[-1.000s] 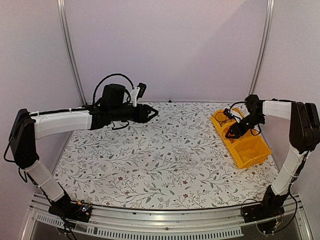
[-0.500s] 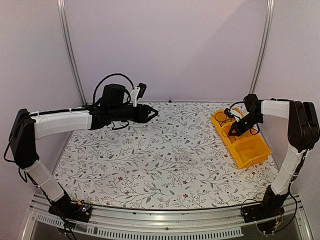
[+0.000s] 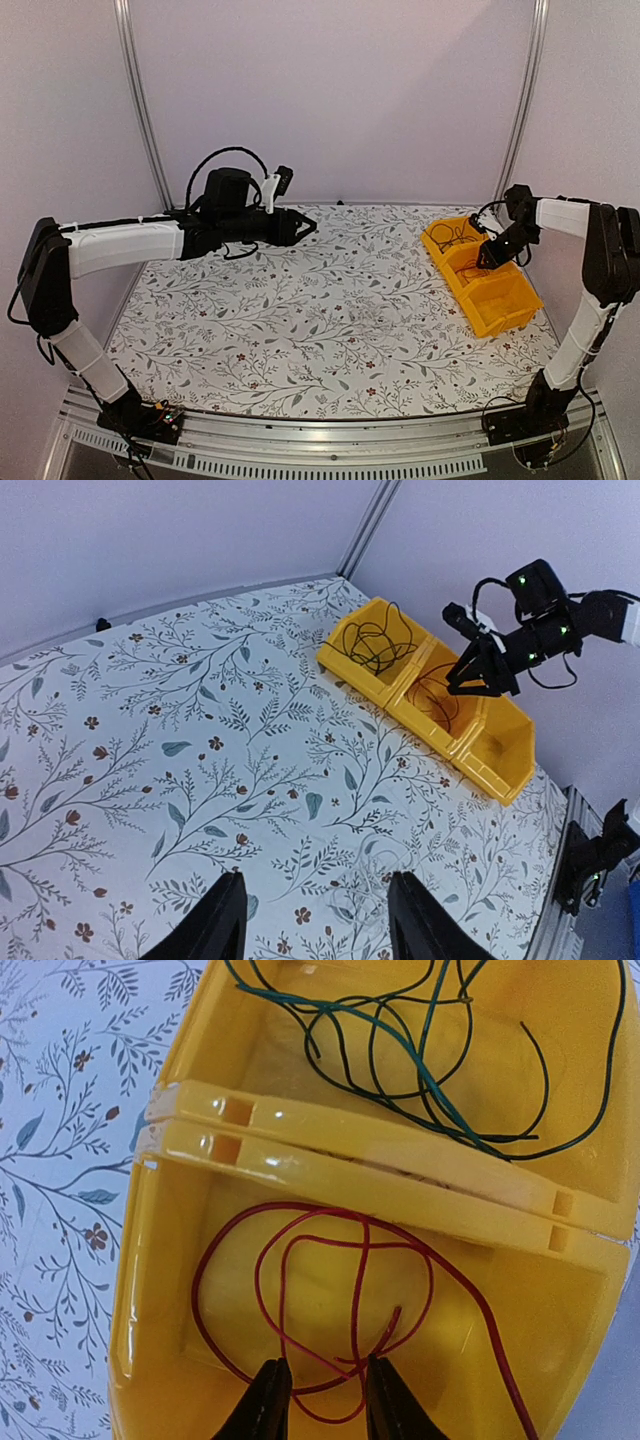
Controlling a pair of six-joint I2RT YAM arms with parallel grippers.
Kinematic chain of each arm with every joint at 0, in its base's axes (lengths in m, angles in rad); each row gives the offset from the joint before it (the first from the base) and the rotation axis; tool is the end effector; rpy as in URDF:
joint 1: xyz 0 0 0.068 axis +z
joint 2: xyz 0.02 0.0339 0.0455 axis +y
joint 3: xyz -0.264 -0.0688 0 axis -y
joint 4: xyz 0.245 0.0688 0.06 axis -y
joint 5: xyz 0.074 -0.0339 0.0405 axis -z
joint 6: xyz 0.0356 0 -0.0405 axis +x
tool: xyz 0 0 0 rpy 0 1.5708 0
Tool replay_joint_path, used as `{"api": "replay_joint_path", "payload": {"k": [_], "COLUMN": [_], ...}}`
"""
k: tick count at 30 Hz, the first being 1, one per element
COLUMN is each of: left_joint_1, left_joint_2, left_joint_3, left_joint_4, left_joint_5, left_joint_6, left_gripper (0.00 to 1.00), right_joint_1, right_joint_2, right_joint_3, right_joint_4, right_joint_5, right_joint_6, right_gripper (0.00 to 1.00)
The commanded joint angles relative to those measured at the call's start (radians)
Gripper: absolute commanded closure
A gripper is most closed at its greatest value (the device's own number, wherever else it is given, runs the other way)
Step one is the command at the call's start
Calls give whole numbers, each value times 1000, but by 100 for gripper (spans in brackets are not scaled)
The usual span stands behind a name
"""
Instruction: Untangle the cables
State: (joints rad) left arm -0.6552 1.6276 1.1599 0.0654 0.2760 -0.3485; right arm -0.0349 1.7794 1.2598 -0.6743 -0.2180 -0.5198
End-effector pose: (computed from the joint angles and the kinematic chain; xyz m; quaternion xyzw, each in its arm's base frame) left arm 0.2957 -0.2394 0.2778 0.2012 0.8049 -0.3634 0.4238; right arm 0.3572 -0.0048 0.2011 -0.2542 0.9430 0.0518 0.2084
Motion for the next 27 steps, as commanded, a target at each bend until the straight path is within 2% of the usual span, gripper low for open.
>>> {"api": "replay_joint_path", "payload": {"k": [1, 3, 7, 9, 12, 14, 15, 18, 23, 25, 26, 27], "left_joint_1": [4, 2, -16, -39, -90, -124, -139, -185, -228, -230, -230, -229], "left_joint_2": [3, 14, 57, 82, 135, 177, 201, 267, 320, 326, 322, 314], "left_joint_3": [-2, 0, 14, 27, 61, 76, 84, 117, 136, 120, 92, 62], "left_joint_4": [1, -2, -21, -39, -127, -159, -173, -216, -229, -209, -185, -140], "left_joint_5": [10, 20, 40, 37, -15, -43, -43, -78, -98, -75, -61, -56], "left_joint_6": [4, 6, -17, -17, 22, 45, 60, 70, 53, 5, -22, -49], "left_gripper": [50, 50, 51, 52, 55, 58, 59, 59, 52, 45, 34, 31], "right_joint_1": [1, 7, 62, 80, 122, 192, 243, 374, 464, 476, 481, 491], "right_joint_2": [-24, -55, -180, -253, -339, -367, -370, -331, -74, -17, 0, 9], "right_joint_3": [30, 35, 25, 5, -57, -101, -125, -159, -53, -46, -51, -49], "right_joint_4": [-36, -42, -26, -19, -7, 9, 27, 93, 67, 86, 100, 105], "right_joint_5": [-2, 13, 52, -15, -210, -305, -302, -273, -344, -378, -387, -390], "right_joint_6": [-11, -5, -49, -90, -147, -165, -170, -141, -50, -38, -29, -23], "right_gripper": [64, 57, 50, 48, 48, 48, 47, 47, 48, 47, 46, 44]}}
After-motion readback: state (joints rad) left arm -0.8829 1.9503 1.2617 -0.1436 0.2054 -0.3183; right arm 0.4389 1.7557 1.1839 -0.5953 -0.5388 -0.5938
